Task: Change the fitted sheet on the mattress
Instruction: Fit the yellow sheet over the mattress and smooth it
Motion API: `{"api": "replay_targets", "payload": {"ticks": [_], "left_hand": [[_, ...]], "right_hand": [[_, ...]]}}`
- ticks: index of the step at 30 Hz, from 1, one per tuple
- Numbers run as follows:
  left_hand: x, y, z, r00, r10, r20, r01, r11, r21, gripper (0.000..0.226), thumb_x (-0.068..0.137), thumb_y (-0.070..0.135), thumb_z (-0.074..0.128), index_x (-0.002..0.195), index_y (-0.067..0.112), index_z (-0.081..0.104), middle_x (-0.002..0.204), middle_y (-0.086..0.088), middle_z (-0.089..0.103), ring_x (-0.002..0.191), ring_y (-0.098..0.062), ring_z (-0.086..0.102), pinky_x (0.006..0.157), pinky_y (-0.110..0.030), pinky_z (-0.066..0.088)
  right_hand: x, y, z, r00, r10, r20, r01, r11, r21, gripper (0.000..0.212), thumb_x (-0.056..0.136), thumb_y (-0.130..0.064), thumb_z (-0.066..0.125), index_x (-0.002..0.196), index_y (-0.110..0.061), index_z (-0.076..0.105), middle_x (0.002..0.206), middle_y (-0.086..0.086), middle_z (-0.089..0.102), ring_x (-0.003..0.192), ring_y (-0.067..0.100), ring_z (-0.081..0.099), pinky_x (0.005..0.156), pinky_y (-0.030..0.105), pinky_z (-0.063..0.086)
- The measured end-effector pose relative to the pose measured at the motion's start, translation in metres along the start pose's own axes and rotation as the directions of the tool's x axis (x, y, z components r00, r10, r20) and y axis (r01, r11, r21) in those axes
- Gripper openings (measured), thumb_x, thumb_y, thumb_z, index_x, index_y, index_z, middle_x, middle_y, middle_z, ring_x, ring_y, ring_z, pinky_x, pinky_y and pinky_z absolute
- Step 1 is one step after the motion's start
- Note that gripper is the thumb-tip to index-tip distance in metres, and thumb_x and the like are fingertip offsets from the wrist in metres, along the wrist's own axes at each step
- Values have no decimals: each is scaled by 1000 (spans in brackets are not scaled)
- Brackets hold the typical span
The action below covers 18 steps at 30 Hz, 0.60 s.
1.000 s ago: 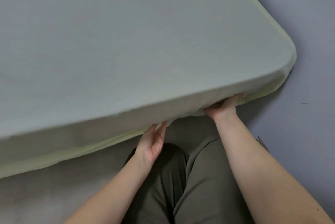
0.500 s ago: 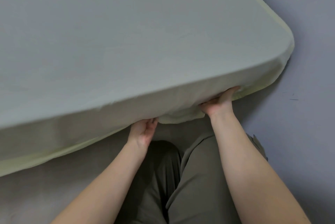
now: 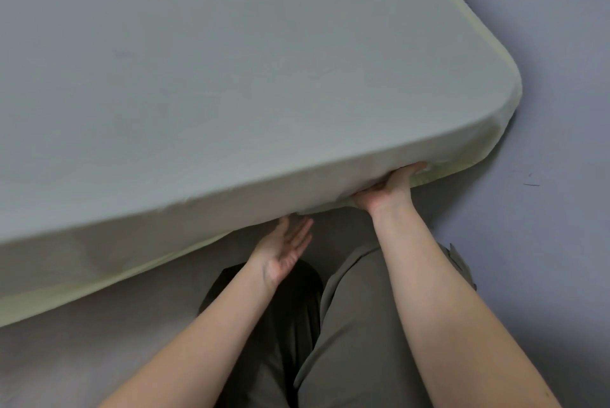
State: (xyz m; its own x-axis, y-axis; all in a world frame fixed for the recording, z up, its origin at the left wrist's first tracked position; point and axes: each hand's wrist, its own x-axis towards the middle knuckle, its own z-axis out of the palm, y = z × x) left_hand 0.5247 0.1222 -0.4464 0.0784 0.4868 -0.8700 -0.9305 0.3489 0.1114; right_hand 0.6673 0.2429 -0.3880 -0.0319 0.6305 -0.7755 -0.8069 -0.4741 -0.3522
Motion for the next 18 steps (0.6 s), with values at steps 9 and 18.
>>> {"api": "replay_targets", "payload": {"ticks": [9, 18], "left_hand": [[12, -22, 16, 977, 206, 48, -200, 974, -111, 18, 100, 5, 43, 110, 6, 59, 120, -15, 65, 94, -24, 69, 97, -43, 48], [0, -24, 67, 970, 11, 242, 30, 985, -169, 60, 61, -25, 28, 103, -2, 62, 106, -20, 67, 111, -35, 57, 111, -48, 34]], "right_hand": [[0, -2, -1, 999, 39, 25, -40, 998, 40, 95, 69, -94, 24, 127, -29, 62, 128, 8, 64, 119, 36, 58, 105, 55, 39], [-5, -5, 2, 1000, 16, -6, -16, 999, 43, 93, 70, -94, 22, 125, -29, 62, 125, 6, 65, 113, 31, 60, 100, 53, 45]]}}
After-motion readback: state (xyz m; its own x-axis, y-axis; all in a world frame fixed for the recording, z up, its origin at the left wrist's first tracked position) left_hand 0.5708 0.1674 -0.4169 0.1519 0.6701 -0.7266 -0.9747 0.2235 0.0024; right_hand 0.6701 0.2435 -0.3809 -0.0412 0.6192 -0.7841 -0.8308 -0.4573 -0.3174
